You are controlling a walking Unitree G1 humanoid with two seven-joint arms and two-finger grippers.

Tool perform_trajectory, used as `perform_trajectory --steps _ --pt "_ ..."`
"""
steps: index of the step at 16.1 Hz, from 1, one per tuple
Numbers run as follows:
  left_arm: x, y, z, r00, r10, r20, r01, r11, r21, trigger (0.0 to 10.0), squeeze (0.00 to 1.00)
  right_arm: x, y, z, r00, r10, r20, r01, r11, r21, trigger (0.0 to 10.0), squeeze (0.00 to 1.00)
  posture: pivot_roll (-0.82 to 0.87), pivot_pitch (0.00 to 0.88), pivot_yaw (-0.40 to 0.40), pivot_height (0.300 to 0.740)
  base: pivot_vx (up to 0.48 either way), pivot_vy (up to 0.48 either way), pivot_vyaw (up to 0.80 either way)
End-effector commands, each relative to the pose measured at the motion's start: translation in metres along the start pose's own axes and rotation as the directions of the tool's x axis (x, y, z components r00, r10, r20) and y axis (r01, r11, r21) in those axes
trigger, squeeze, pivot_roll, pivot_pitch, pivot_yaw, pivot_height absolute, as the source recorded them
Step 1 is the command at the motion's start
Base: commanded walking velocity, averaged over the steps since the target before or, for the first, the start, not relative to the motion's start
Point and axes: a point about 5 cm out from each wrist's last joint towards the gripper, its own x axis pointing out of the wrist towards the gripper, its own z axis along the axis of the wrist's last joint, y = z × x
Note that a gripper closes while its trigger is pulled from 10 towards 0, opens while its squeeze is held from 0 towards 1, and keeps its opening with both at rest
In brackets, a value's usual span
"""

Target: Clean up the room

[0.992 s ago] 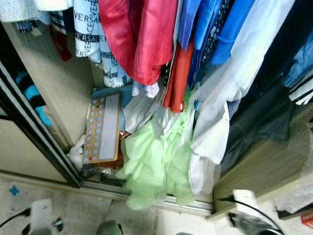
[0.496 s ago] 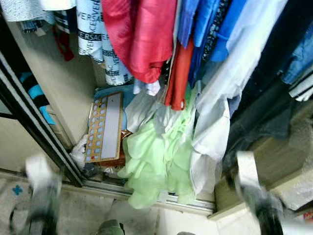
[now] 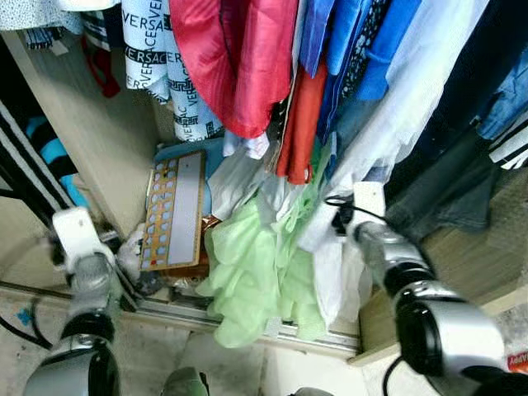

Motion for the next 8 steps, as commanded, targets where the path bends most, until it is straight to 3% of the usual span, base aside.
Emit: perform_trajectory --steps 1,3,4,5,7,8 --pt "-0.002 -0.005 0.014 0.992 0.006 0.122 -0.019 0.994 0.105 10.0 0.0 -0.002 0.003 0.006 0.999 -0.002 0.042 0.001 1.0 0.013 10.0 0.0 -0.06 0.0 -0.081 0.74 0.0 0.0 0.0" --pt "-0.009 -0.024 0.02 0.993 -0.053 0.107 0.05 0.998 0.033 10.0 0.0 -0.012 0.012 -0.001 0.998 0.009 0.061 -0.009 1.0 -0.003 10.0 0.0 -0.06 0.0 -0.092 0.74 0.0 0.0 0.0" --pt "-0.01 -0.03 0.022 0.997 -0.041 0.069 0.046 0.996 -0.075 10.0 0.0 -0.015 0.01 -0.003 0.998 -0.008 0.063 0.009 1.0 -0.021 10.0 0.0 -0.07 0.0 -0.1 0.74 0.0 0.0 0.0" --pt "-0.013 -0.041 0.024 0.998 -0.026 -0.064 0.0 0.928 -0.372 10.0 0.0 -0.017 0.006 -0.002 0.996 -0.038 0.086 0.041 0.999 -0.033 10.0 0.0 -0.07 0.0 -0.115 0.74 0.0 0.0 0.0" --pt "-0.018 -0.057 0.031 0.994 -0.034 -0.108 -0.027 0.857 -0.514 10.0 0.0 -0.014 -0.003 0.007 0.992 -0.074 0.099 0.076 0.997 -0.025 10.0 0.0 -0.07 0.0 -0.146 0.74 0.0 0.0 0.0" --pt "-0.021 -0.067 0.032 0.984 -0.064 -0.166 -0.056 0.771 -0.634 10.0 0.0 -0.012 -0.006 0.012 0.992 -0.079 0.102 0.082 0.996 -0.026 10.0 0.0 -0.07 0.0 -0.173 0.74 0.0 0.0 0.0"
